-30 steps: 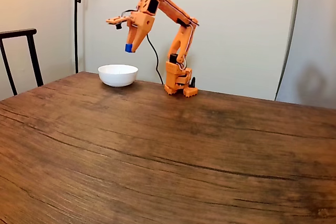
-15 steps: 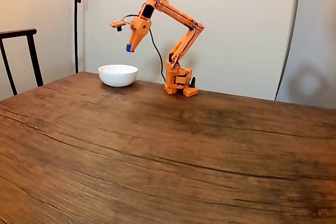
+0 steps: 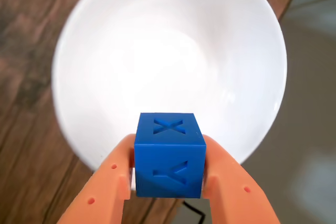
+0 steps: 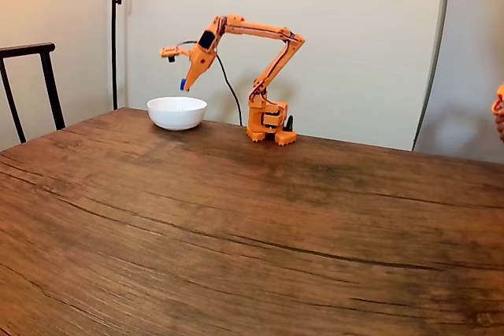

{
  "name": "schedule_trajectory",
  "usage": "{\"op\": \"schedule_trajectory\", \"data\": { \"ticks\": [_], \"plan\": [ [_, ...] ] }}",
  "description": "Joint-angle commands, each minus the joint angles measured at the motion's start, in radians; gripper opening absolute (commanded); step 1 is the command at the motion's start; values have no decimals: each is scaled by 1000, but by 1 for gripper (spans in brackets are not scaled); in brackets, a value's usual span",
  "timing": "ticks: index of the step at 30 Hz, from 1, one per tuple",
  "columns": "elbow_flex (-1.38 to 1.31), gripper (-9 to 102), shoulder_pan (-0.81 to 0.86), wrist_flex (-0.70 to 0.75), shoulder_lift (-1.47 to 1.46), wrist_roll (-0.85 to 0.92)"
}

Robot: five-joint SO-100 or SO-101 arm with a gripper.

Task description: Grasp the cube and drop it in the bowl

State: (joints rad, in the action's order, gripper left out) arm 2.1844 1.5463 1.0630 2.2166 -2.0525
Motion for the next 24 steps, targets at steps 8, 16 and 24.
{"op": "schedule_trajectory", "data": {
  "ticks": [8, 16, 24],
  "plan": [
    [227, 8, 38, -370, 12, 3],
    [305, 30, 38, -431, 20, 5],
    [189, 30, -43, -230, 72, 57]
  ]
}}
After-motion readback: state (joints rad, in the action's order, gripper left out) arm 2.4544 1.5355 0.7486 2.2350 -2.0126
